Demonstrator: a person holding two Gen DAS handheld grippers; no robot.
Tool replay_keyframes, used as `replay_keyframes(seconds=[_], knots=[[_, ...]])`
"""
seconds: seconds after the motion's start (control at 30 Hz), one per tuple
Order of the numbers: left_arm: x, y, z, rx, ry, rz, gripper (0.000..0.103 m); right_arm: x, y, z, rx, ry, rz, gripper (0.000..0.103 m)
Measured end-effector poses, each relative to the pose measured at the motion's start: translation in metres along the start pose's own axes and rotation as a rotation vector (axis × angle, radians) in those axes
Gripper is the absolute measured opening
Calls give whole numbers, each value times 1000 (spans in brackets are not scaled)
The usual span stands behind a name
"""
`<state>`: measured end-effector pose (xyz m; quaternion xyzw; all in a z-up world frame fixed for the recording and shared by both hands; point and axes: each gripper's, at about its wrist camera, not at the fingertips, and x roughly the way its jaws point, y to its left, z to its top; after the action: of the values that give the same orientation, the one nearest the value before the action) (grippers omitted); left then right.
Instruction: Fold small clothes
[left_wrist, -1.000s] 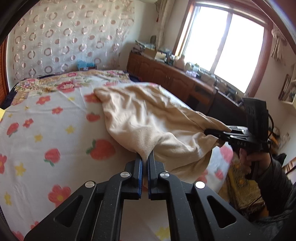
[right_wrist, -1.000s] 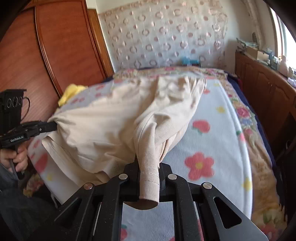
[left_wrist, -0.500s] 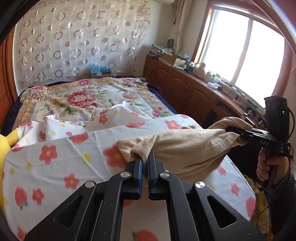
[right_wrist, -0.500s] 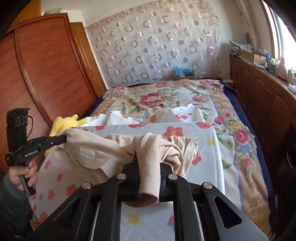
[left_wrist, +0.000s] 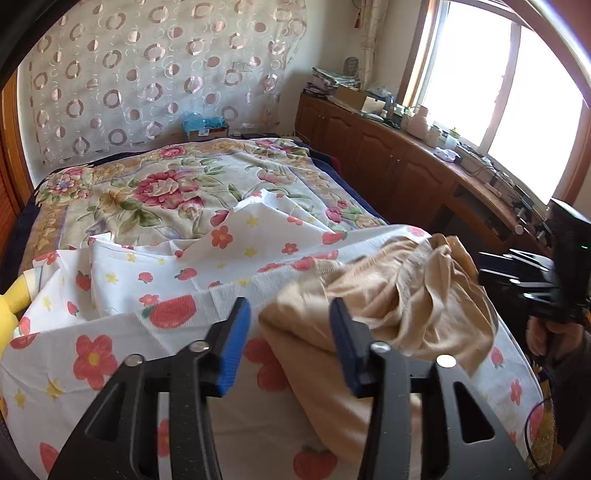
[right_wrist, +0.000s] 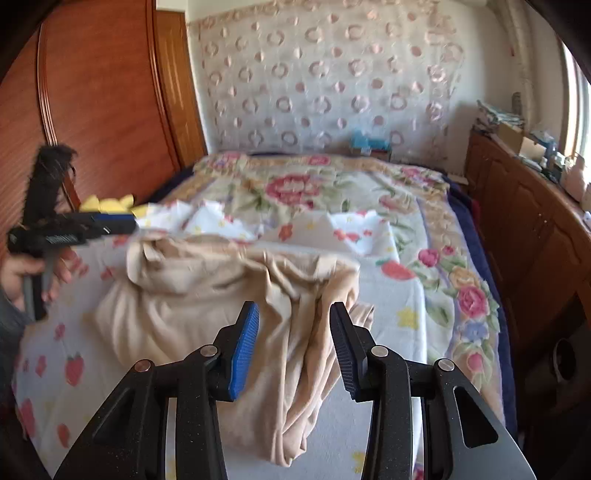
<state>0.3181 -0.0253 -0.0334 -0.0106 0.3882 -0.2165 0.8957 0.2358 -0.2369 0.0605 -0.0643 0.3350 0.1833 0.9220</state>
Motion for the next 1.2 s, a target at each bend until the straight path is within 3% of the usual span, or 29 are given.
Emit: replay_keyframes(seconds=[0.03,0.17,0.33,0.5,0.67,0.87,0.9,0.93,1.0,1.1,1.13,1.2], knots=[[-5,0,-5,3,-3,-7,63,11,-2,1,-6,14,-11,41],[-1,-6,-22,17,57,-61,76,36,-5,4,27,50,-3,41],[15,-20,-37,88,119,-30,77,36,-2,20,4,11,-20,41],[33,-24,-22,98,125,-18,77,37,-10,18,-36,-19,-35,41],[55,-17,0,102,112,25,77,55,-4,14,-103,35,-7,41],[75,16,16,-2,93,120,77,85,-17,18,-73,108,50,41],[76,19,15,-7,95,124,77,86,-18,18,-70,107,63,40],[77,22,14,-8,98,129,77,86,-21,19,-63,90,74,24],[79,23,10,-8,106,137,77,81,-29,23,-33,52,117,4],[80,26,6,-10,111,138,77,65,-50,24,52,-42,41,3],[80,26,5,-13,110,137,77,61,-55,20,72,-53,-18,3],[78,26,6,-20,108,132,77,65,-62,17,97,-19,-40,3]])
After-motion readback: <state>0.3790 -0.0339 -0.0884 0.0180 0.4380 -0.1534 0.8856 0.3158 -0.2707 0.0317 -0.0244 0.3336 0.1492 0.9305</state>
